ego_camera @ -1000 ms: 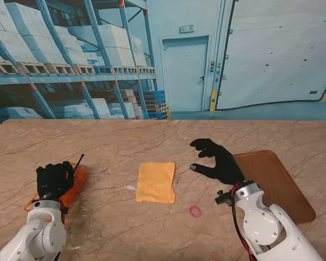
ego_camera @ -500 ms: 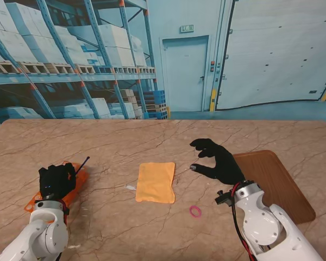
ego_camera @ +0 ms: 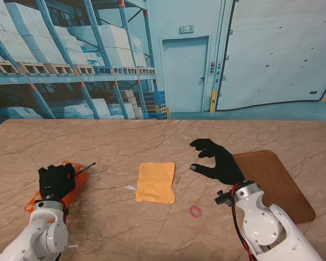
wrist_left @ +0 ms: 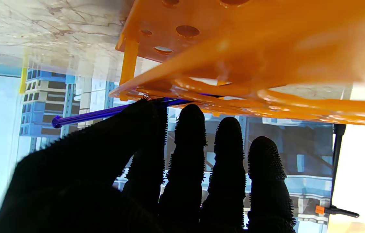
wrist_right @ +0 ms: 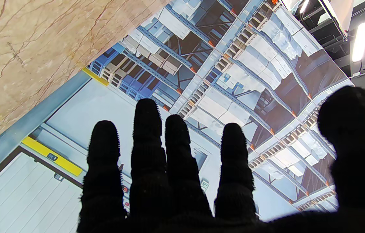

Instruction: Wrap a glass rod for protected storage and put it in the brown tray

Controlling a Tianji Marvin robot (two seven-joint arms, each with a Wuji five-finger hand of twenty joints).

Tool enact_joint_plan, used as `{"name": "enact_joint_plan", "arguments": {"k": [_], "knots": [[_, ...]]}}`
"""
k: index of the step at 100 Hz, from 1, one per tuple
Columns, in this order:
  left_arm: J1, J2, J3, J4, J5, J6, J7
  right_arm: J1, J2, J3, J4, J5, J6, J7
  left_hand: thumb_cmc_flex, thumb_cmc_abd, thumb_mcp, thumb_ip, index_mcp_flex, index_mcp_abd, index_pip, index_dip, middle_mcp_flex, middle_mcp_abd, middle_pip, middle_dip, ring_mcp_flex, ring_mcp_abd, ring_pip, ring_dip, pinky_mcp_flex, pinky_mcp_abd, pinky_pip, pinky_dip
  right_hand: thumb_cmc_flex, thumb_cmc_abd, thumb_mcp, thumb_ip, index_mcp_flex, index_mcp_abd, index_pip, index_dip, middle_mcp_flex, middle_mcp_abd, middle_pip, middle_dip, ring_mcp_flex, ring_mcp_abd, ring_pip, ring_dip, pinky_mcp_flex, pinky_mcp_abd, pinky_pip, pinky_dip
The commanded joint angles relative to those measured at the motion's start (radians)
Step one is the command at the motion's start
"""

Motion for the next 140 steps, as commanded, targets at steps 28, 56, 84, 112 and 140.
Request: {"name": "enact_joint_plan", "arguments": {"k": [28, 56, 84, 112, 140], "knots": [[-0.006, 0.006, 0.011, 0.021, 0.018, -0.003, -0.008, -0.005, -0.004, -0.001, -0.007, -0.001, -0.001, -0.003, -0.01, -0.067, 0.006, -0.025, -0.021, -0.033, -0.003, -0.024, -0.003, 0.001, -0.024, -0.015, -0.017, 0.019, 0.003, 0.004, -0.008, 0.015, 0.033, -0.01, -0.034, -0.041, 0.013, 0.031, 0.01, -0.001, -0.004, 0.003, 0.02, 0.0, 0.007, 0.01, 0.033, -0.001, 0.021, 0.011, -0.004, -0.007, 0.029, 0.007], [-0.007, 0.007, 0.008, 0.024, 0.021, -0.019, -0.001, -0.005, -0.004, -0.001, -0.007, -0.002, -0.002, -0.004, -0.02, -0.108, -0.006, -0.025, -0.023, -0.053, -0.031, -0.032, -0.018, -0.005, -0.009, -0.027, -0.012, 0.013, -0.001, 0.002, 0.003, 0.014, 0.033, -0.011, -0.033, -0.042, 0.013, 0.031, 0.008, -0.001, -0.005, 0.003, 0.019, 0.0, 0.007, 0.01, 0.033, -0.002, 0.021, 0.011, -0.004, -0.007, 0.029, 0.007], [-0.01, 0.008, 0.009, 0.026, 0.02, -0.034, -0.006, -0.004, -0.005, -0.001, -0.005, -0.003, -0.002, -0.007, -0.026, -0.1, -0.049, -0.037, 0.01, -0.081, -0.083, -0.054, -0.032, -0.008, 0.042, -0.059, -0.006, 0.01, -0.003, 0.002, 0.002, 0.015, 0.025, -0.014, -0.033, -0.041, 0.013, 0.031, 0.009, -0.002, -0.004, 0.003, 0.02, 0.0, 0.007, 0.01, 0.033, -0.003, 0.021, 0.011, -0.005, -0.007, 0.029, 0.007], [-0.024, 0.009, 0.027, 0.045, 0.025, -0.02, 0.003, -0.009, -0.006, 0.002, -0.009, -0.005, -0.002, -0.011, 0.002, -0.067, -0.059, -0.031, 0.105, -0.097, -0.042, -0.089, -0.002, -0.01, 0.036, -0.032, 0.005, 0.015, 0.001, 0.009, 0.004, 0.022, 0.02, -0.016, -0.034, -0.04, 0.012, 0.031, 0.011, -0.001, -0.004, 0.003, 0.02, 0.0, 0.007, 0.01, 0.033, -0.003, 0.021, 0.011, -0.004, -0.007, 0.029, 0.007], [-0.033, 0.009, 0.038, 0.054, 0.022, -0.023, 0.0, -0.009, -0.006, 0.003, -0.009, -0.006, -0.002, -0.011, 0.01, -0.056, -0.038, -0.029, 0.111, -0.052, 0.014, -0.095, 0.019, -0.021, 0.03, -0.006, 0.006, 0.017, 0.007, 0.012, 0.008, 0.026, 0.017, -0.017, -0.033, -0.04, 0.013, 0.031, 0.009, 0.0, -0.005, 0.003, 0.019, 0.0, 0.007, 0.01, 0.033, -0.002, 0.021, 0.011, -0.004, -0.006, 0.029, 0.007]]}}
